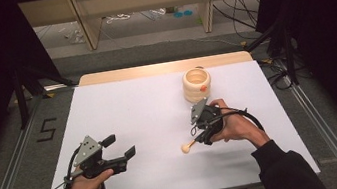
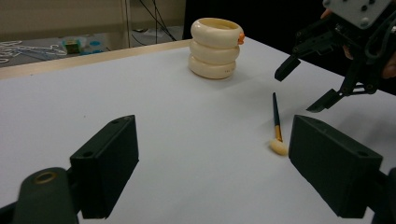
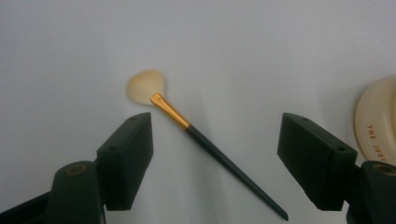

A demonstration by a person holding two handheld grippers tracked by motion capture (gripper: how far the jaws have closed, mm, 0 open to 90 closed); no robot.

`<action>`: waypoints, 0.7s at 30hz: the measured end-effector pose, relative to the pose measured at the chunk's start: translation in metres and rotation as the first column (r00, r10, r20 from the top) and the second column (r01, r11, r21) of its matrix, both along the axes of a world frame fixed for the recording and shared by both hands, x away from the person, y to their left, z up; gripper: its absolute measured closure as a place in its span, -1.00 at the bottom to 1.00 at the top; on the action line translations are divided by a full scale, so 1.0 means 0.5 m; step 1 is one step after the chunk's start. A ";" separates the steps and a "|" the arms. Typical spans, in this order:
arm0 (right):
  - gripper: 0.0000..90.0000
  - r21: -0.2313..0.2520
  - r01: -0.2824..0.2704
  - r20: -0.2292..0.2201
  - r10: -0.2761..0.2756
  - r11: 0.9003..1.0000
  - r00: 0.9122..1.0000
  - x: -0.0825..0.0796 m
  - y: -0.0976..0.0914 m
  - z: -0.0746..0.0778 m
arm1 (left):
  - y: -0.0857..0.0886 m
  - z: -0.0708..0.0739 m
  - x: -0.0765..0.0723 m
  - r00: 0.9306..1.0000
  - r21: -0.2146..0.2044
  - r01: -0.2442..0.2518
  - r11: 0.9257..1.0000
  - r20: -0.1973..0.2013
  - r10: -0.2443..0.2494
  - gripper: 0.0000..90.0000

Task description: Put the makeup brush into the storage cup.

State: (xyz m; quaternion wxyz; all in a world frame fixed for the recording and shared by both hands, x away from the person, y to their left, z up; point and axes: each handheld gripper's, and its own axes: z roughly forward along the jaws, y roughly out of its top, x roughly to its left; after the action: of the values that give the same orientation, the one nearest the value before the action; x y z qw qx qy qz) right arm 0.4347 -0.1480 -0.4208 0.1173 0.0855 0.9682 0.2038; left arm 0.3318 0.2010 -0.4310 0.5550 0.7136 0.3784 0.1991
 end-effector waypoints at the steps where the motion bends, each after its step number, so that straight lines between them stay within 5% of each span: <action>1: -0.37 -0.015 -0.010 0.007 0.010 1.000 1.000 0.003 0.003 -0.001 | 0.000 -0.001 0.001 1.000 -0.006 0.003 1.000 0.002 -0.003 -0.65; 21: -0.14 -0.148 -0.067 -0.048 0.060 0.987 0.997 0.041 0.024 -0.035 | 0.000 0.000 0.001 1.000 0.000 0.002 1.000 0.001 -0.002 -0.65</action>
State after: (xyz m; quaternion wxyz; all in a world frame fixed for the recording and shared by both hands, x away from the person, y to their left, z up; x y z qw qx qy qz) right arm 0.4550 -0.1362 -0.4382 0.0960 0.0498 0.9853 0.1324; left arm 0.3322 0.2012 -0.4309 0.5552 0.7140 0.3774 0.1988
